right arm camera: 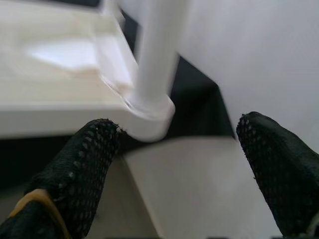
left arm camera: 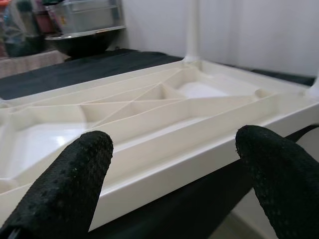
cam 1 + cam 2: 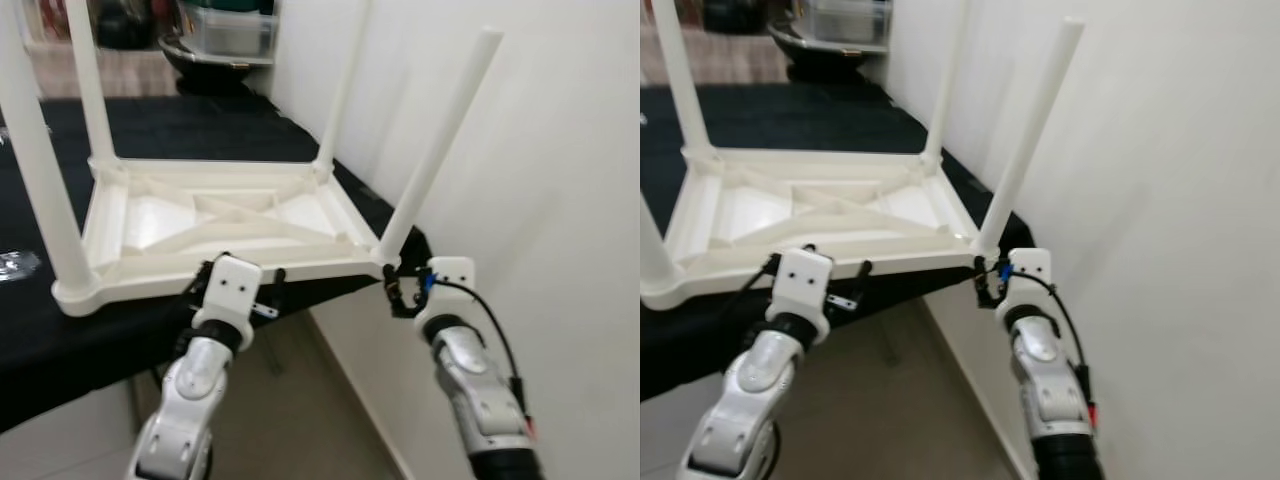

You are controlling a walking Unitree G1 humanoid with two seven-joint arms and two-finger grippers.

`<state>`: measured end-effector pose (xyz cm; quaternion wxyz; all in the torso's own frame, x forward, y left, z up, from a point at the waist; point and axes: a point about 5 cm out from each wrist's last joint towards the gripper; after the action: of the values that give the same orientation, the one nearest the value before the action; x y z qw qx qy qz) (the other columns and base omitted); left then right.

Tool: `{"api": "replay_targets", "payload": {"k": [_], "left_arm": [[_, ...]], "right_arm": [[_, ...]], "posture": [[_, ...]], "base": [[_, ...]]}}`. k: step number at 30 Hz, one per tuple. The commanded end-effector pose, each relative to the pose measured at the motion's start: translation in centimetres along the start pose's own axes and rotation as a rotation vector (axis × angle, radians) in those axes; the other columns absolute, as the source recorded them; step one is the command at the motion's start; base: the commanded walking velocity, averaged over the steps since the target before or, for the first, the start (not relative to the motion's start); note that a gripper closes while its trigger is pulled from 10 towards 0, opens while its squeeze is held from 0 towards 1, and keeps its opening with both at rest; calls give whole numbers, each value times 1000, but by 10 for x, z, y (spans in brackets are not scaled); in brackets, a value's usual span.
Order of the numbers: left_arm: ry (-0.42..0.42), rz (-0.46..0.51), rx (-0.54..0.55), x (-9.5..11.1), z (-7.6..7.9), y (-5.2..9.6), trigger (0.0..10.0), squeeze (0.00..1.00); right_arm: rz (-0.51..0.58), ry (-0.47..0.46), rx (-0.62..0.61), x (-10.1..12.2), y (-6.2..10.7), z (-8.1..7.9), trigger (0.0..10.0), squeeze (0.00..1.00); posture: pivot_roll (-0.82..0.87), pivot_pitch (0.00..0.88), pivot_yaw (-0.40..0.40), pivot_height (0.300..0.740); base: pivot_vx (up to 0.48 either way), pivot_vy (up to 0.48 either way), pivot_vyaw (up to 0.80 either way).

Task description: Building children table

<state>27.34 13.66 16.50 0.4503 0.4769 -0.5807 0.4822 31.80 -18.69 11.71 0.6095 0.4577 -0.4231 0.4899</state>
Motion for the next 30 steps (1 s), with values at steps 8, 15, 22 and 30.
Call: {"api": "replay_targets", "payload": {"k": [8,15,22,30], "left_arm": [[0,4,24,9,-28,-13,10000,0],[2,5,47,13,-35,-14,10000,0],[30,18,-21,19,-14,0,10000,0],[36,44,-51,33,-12,4,10000,0]], "right_arm": [[-10,-77,-263,19,-28,44,10000,0],[143,-97,-225,65,-48,30,10000,0],[198,-124,-366,110,-64,49,10000,0],[235,-152,-335,143,-76,53,10000,0]], "posture": [[112,87,-168,740],[114,127,-162,740],[128,166,-168,740],[118,217,-172,740]], "base": [[0,0,0],[0,0,0],[0,0,0],[0,0,0]]}}
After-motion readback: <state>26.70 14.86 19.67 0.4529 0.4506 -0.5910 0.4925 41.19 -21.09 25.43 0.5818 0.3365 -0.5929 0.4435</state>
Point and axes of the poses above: a point about 5 cm out from each wrist's last joint towards the gripper, its own y axis pointing back from the gripper into the wrist, its own x axis along the axis of the wrist's last joint, z = x × y, and after that the axes turned 6 degrees about y, right-handed
